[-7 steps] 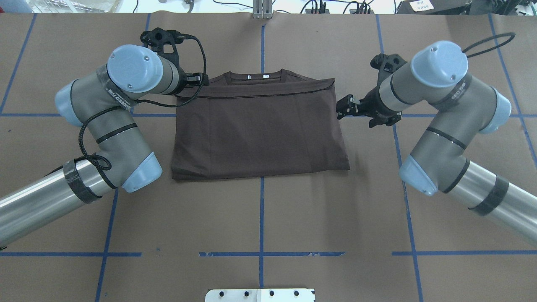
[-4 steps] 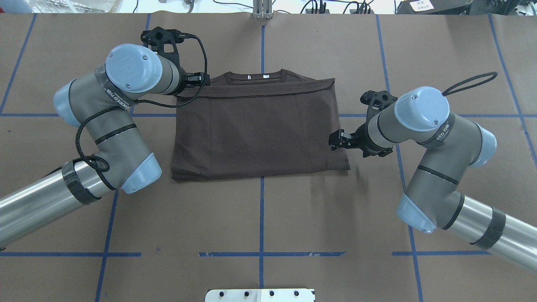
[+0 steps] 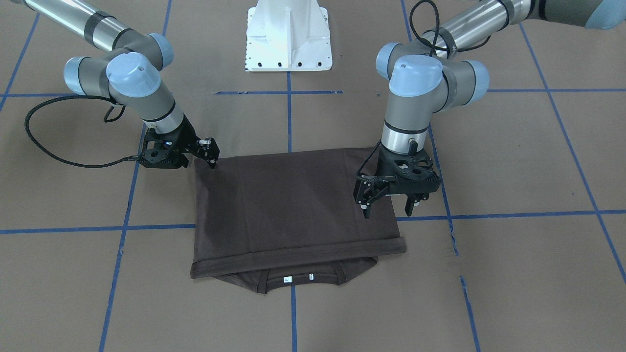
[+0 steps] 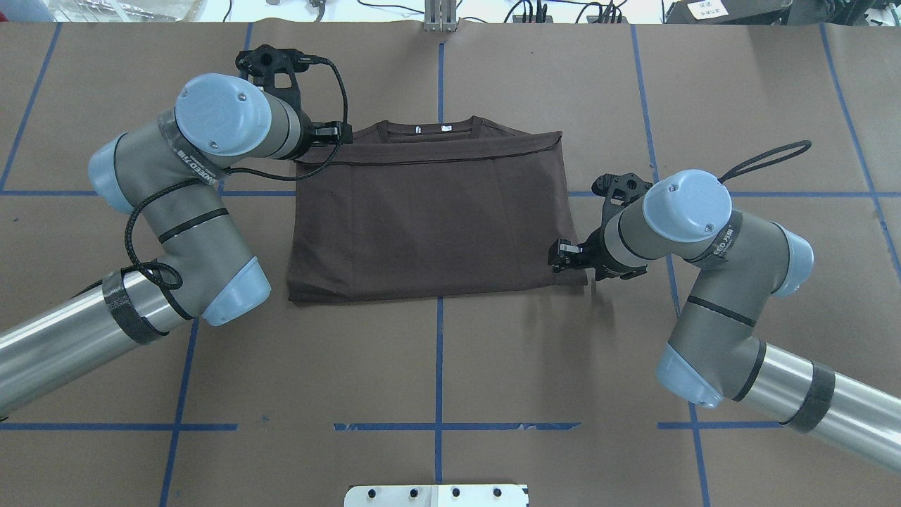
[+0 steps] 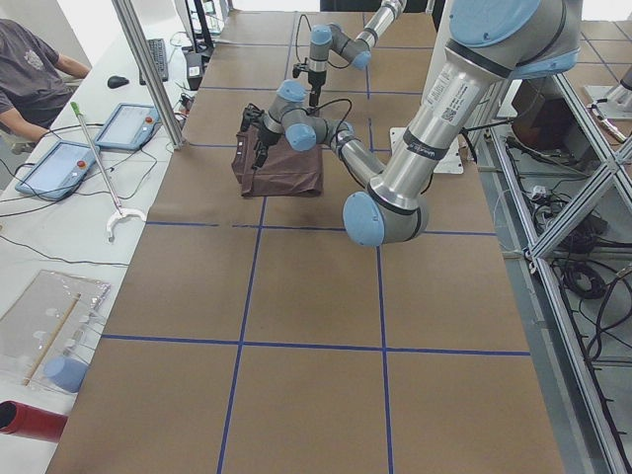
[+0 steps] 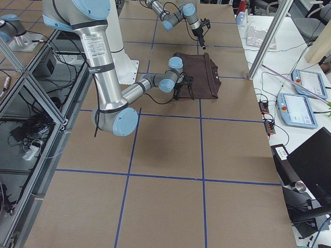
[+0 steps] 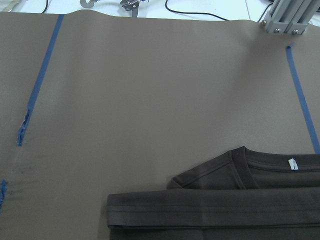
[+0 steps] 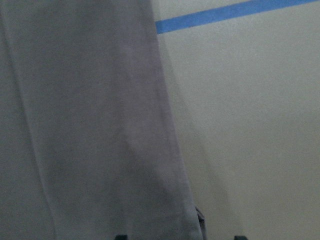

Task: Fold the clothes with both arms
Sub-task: 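Move the right gripper down to the folded shirt's side edge, then drag the side edge toward the robot with right gripper while left gripper lowers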

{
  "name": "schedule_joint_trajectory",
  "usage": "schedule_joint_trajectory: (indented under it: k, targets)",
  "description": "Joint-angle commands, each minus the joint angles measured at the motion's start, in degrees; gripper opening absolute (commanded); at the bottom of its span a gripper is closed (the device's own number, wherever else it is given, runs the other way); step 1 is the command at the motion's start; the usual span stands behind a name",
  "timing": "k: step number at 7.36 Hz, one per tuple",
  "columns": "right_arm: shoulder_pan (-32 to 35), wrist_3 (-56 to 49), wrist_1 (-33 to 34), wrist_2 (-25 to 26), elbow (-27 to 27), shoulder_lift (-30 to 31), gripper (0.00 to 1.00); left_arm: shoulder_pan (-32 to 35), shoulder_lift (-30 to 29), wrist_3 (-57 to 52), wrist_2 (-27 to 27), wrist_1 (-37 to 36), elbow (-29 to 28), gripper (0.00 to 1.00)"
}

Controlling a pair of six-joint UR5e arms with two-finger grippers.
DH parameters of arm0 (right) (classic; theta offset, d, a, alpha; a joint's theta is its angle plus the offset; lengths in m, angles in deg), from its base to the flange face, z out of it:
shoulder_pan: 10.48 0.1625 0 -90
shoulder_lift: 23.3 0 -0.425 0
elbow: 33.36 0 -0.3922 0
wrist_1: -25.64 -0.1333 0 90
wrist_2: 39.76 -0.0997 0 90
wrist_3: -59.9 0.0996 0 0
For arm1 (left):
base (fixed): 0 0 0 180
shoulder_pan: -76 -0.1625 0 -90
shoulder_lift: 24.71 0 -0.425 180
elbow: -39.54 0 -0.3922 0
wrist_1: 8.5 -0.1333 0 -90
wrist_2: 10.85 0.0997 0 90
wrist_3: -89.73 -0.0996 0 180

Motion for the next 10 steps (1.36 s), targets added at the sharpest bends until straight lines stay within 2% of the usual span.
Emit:
schedule_joint_trajectory:
  k: [1,2,4,5,6,7,8,10]
  targets:
    - [-0.19,-0.31,0.0,-0.3,0.05,0.03,0.28,0.0,0.16,-0.25,0.12,0.04,0.19,1.0]
    - [-0.11,-0.49,0.0,-0.65,-0.04,0.2,0.0,0.0,0.24,-0.34,0.12,0.04,0.19,1.0]
    - [0.42,-0.58,0.0,-1.52,-1.26,0.38,0.0,0.0,0.25,-0.34,0.12,0.04,0.19,1.0]
    - [0.6,-0.49,0.09,-1.44,-4.49,3.69,0.0,0.0,0.25,-0.26,0.12,0.04,0.1,1.0]
    - [-0.18,-0.49,-0.08,-1.09,-11.57,11.12,0.0,0.0,0.25,-0.17,0.12,0.04,0.18,1.0]
    - [-3.5,-0.32,-0.17,-0.39,-19.64,19.46,0.0,0.0,0.16,0.09,0.12,0.04,0.19,1.0]
    - [-8.58,-0.32,-0.44,-0.13,-23.99,24.68,0.0,-0.09,0.16,0.36,0.12,0.13,0.19,1.0]
    - [-19.3,3.26,-0.53,0.31,-28.15,28.49,0.0,-0.18,0.07,0.53,0.12,0.04,0.27,1.0]
